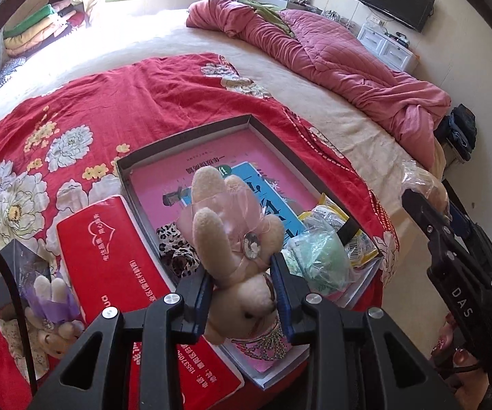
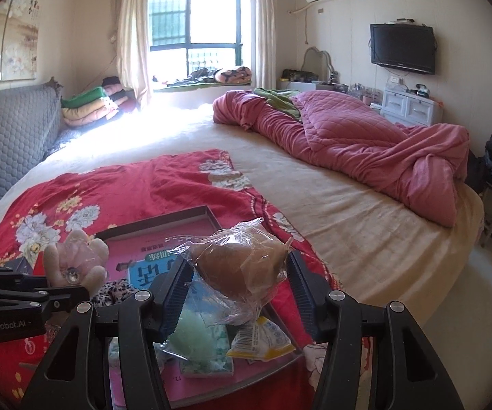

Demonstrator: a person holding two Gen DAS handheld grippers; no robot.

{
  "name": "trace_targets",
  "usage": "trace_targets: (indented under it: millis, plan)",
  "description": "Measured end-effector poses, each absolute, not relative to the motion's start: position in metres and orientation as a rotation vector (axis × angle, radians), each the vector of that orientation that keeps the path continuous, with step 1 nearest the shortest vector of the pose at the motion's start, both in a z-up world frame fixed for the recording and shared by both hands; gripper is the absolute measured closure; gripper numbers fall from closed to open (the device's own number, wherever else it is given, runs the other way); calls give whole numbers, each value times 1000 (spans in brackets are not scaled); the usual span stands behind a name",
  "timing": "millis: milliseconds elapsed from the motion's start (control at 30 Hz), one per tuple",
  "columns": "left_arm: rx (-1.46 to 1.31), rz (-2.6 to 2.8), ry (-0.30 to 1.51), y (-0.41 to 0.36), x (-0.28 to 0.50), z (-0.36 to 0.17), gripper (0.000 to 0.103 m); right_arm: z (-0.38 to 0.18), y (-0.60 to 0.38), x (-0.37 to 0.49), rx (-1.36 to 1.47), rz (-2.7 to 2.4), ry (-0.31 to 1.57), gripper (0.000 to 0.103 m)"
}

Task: Organize soft objects
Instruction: 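Carry the bunny plush and the bun bag over the pink tray with both grippers, then open both grippers to release the bunny and bun bag into the tray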

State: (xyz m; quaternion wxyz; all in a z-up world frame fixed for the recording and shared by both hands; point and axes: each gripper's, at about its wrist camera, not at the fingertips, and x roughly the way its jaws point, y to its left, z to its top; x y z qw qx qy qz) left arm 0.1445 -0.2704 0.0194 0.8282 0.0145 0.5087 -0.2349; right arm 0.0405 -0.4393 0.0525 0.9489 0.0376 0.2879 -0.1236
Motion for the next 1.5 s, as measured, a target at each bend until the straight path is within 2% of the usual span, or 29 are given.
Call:
trace_targets:
  millis: [267, 500, 967, 1500]
  plan:
    - [45, -458, 1154, -274, 164, -8, 69, 21, -477, 49, 125, -276, 820, 45]
    - [34, -448, 1177, -275, 169, -18, 68, -6, -463, 56, 70, -194, 927, 45]
    - [24, -472, 1170, -276, 170, -19, 66, -20, -440, 72, 27, -119, 902, 45]
    - [-1, -486, 1161, -272, 169, -16, 55, -30, -446, 70, 45, -120, 960, 45]
